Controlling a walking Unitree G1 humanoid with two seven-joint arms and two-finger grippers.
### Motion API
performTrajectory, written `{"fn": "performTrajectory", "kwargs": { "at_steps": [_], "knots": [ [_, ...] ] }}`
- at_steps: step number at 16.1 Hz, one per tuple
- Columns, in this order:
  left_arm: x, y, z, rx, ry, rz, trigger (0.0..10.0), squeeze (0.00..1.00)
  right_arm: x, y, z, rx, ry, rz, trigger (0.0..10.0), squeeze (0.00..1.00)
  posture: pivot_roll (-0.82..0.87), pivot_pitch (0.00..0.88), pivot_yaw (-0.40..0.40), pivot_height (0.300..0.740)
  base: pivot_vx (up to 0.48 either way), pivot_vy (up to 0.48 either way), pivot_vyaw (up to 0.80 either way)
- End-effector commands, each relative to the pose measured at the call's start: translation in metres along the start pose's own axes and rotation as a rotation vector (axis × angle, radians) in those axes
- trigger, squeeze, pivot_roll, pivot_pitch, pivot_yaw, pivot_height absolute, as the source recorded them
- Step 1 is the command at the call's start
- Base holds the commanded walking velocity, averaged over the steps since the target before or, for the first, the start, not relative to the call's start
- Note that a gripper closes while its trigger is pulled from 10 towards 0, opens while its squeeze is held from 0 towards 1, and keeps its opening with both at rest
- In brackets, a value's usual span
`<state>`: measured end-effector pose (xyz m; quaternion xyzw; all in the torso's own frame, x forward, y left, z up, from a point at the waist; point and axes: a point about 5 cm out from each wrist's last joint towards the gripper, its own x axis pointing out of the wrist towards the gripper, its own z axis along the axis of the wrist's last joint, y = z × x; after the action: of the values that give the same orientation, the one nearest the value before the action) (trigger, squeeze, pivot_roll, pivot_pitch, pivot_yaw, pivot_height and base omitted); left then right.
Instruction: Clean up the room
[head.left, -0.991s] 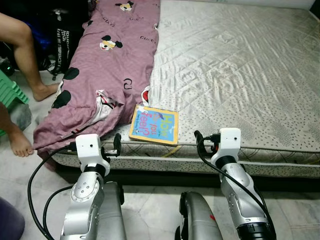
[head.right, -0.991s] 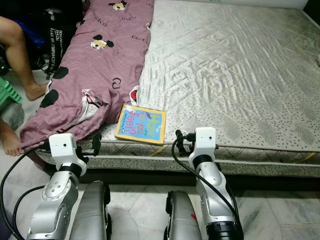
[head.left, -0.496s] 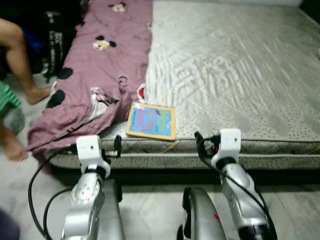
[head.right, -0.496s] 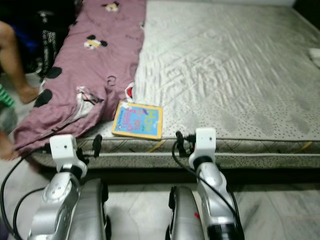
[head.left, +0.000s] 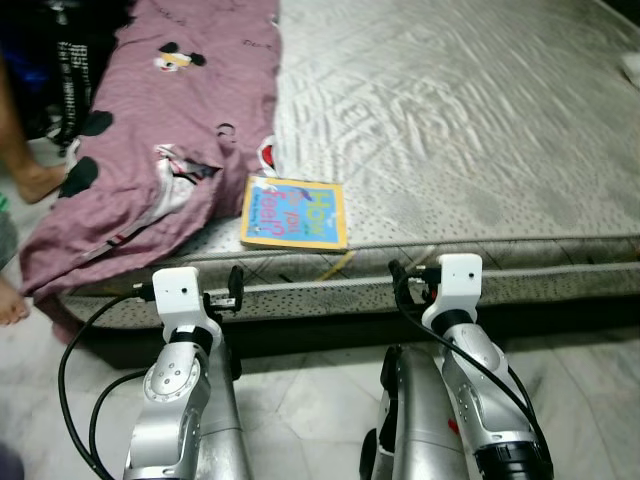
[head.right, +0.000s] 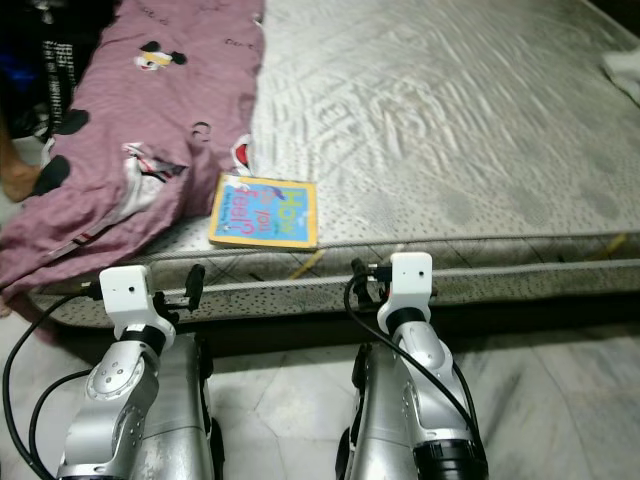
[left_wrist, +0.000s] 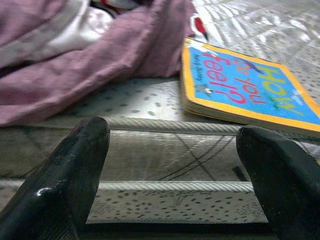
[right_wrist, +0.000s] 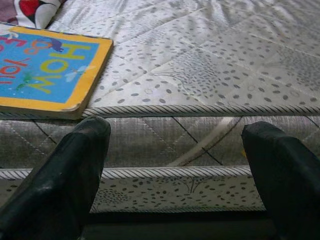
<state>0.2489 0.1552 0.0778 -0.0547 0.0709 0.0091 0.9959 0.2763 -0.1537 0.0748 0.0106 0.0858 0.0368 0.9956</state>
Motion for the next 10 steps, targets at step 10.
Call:
{"fn": "performTrajectory", "kwargs": {
  "at_steps": [10],
  "knots": [
    [0.0023, -0.0014, 0.0029, -0.001, -0.012, -0.01, 10.0, 0.0, 0.0023, -0.0023, 0.0017, 0.003, 0.001, 0.001, 10.0, 0.0, 0.0, 0.113, -0.029, 0.496, 0.259, 0.0, 0.0]
  ]
}}
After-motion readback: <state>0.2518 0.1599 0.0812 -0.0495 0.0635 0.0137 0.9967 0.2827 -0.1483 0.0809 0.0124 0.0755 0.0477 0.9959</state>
